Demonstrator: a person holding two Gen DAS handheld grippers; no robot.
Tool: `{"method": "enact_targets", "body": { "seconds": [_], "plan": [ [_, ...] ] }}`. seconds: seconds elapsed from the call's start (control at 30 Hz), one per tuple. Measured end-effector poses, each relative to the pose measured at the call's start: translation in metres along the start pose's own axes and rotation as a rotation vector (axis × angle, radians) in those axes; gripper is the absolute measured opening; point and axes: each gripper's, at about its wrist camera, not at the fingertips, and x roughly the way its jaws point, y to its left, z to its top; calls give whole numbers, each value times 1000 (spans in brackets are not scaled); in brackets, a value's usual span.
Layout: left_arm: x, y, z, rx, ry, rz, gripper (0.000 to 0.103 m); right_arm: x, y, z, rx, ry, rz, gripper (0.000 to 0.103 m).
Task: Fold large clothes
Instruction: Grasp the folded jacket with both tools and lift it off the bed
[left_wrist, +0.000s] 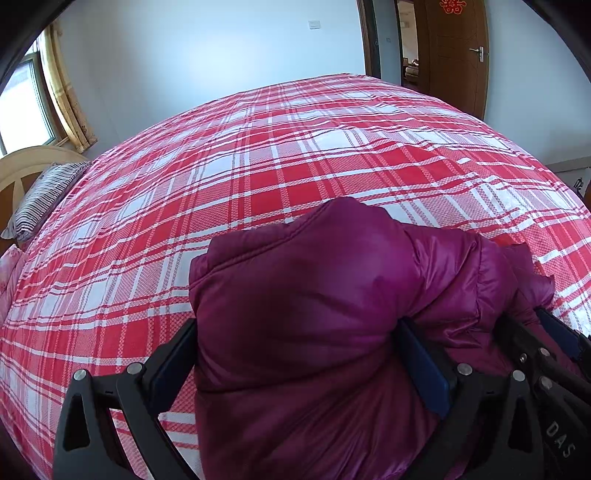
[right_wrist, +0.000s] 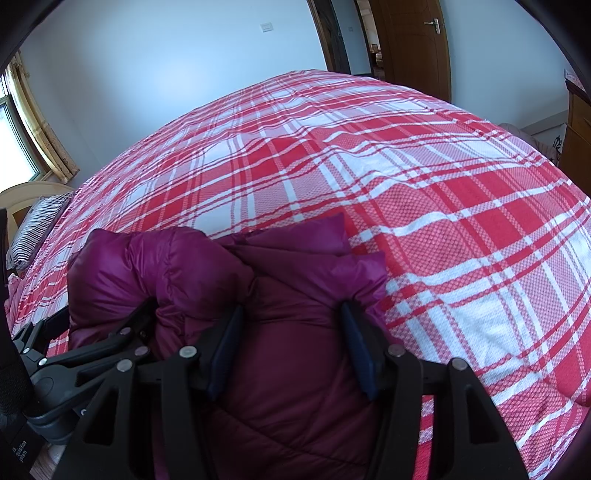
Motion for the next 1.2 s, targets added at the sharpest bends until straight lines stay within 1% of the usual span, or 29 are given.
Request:
{"method": "enact_targets", "body": {
  "seconds": [0.07, 0.1, 0.17, 0.2, 0.23, 0.27, 0.3, 0.33, 0.37, 0.43, 0.47, 0.53, 0.57, 0.6, 0.63, 0.67, 0.7, 0.73, 0.77, 0.8, 0.87, 0.9, 1.0, 1.07, 1.13, 1.2],
  "plan": [
    [-15, 10, -5, -13, -23, -42, 102, -1, -2, 0, 1, 3, 28, 59],
    [-27, 21, -11, -34, -50, -102, 102, -5, -4, 1, -3, 5, 81, 66],
    [-51, 43, -27, -72, -128, -181, 102, -20, -12, 1, -5, -6, 169, 73],
    [-61, 55, -37, -83, -169, -210, 102, -33, -18, 0, -6, -35, 194, 77],
    [-67, 64, -45, -89, -188, -232, 102, -48, -25, -2, -10, -81, 202, 81],
    [-67, 73, -53, -97, -188, -254, 102, -55, -30, -4, -18, -106, 192, 89],
    [-64, 81, -58, -115, -171, -277, 102, -61, -35, -7, -30, -119, 181, 90],
    [-59, 87, -63, -140, -153, -308, 102, -61, -39, -9, -33, -114, 184, 90],
    [-52, 94, -68, -178, -132, -353, 102, -58, -45, -12, -22, -86, 194, 90],
    [-41, 100, -73, -247, -107, -430, 102, -46, -53, -18, 5, -27, 238, 86],
    [-36, 102, -75, -277, -99, -465, 102, -41, -54, -20, 10, -18, 263, 83],
    [-27, 99, -74, -313, -77, -558, 102, -37, -54, -21, 10, -15, 316, 75],
    [-24, 95, -72, -313, -62, -592, 100, -34, -53, -21, 11, -6, 348, 66],
    [-24, 90, -69, -301, -65, -598, 83, -31, -51, -21, 13, 15, 379, 56],
    [-26, 84, -67, -280, -65, -621, 75, -24, -49, -21, 17, 48, 398, 55],
    [-29, 79, -64, -265, -68, -610, 69, -22, -49, -20, 21, 60, 401, 52],
    [-32, 74, -62, -249, -72, -589, 60, -20, -48, -19, 29, 74, 411, 47],
    [-37, 71, -60, -233, -77, -576, 54, -21, -48, -17, 40, 85, 430, 42],
    [-44, 73, -59, -227, -89, -563, 41, -23, -47, -16, 49, 91, 454, 30],
    [-49, 76, -57, -229, -94, -563, 33, -29, -43, -16, 42, 84, 455, 26],
    [-62, 87, -56, -251, -110, -574, 26, -41, -34, -14, 9, 69, 447, 23],
    [-71, 94, -56, -252, -126, -568, 23, -46, -26, -14, -1, 65, 463, 22],
    [-102, 121, -59, -254, -194, -540, 22, -52, 2, -15, -28, 61, 506, 21],
    [-117, 145, -63, -270, -222, -517, 22, -57, 21, -14, -50, 56, 546, 20],
    [-128, 171, -69, -290, -237, -484, 22, -57, 47, -15, -65, 62, 595, 20],
    [-139, 196, -76, -298, -251, -422, 22, -53, 80, -14, -96, 75, 635, 20]
  ]
}}
